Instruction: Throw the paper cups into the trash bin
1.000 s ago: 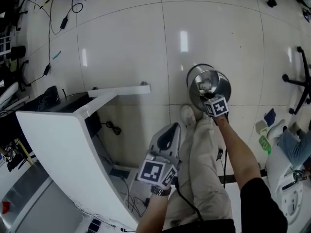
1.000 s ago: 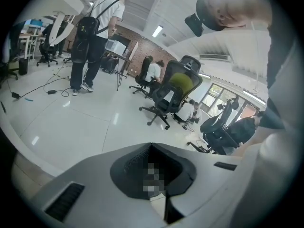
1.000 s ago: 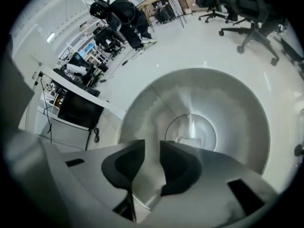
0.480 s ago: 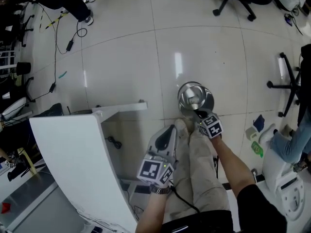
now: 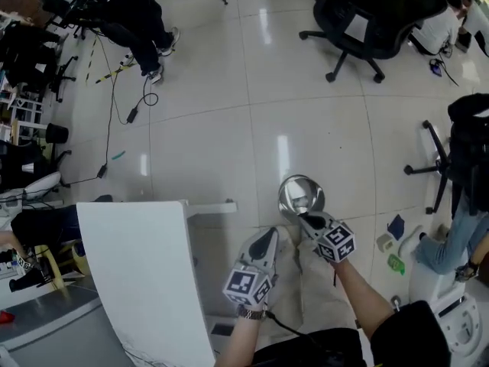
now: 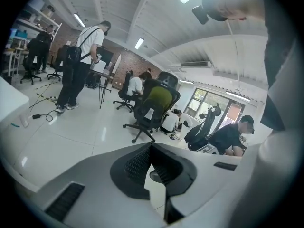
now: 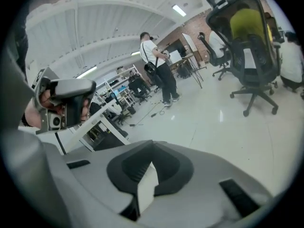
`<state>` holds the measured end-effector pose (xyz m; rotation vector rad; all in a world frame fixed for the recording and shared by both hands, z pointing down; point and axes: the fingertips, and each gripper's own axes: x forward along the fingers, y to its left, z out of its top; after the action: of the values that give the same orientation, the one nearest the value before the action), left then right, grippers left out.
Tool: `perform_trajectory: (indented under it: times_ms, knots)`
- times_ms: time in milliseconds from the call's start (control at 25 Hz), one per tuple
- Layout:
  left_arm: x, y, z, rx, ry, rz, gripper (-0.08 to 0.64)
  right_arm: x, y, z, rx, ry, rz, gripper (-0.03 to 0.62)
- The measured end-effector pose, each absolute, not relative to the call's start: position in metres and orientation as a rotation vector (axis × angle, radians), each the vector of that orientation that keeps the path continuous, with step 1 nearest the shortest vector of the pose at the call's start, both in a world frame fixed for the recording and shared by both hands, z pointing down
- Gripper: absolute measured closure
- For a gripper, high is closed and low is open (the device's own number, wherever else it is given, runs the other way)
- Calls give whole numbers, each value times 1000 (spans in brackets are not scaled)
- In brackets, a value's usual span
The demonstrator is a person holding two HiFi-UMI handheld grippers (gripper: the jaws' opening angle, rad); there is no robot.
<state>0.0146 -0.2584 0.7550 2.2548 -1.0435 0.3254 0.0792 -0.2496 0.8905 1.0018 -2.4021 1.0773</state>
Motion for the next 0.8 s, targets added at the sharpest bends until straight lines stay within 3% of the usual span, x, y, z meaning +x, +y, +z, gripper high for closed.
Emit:
perform_trajectory:
  times_ms: [800]
  knots:
    - [-25, -290, 508, 2459, -1270, 165, 558, 94, -287, 547, 1260, -2771, 617, 588]
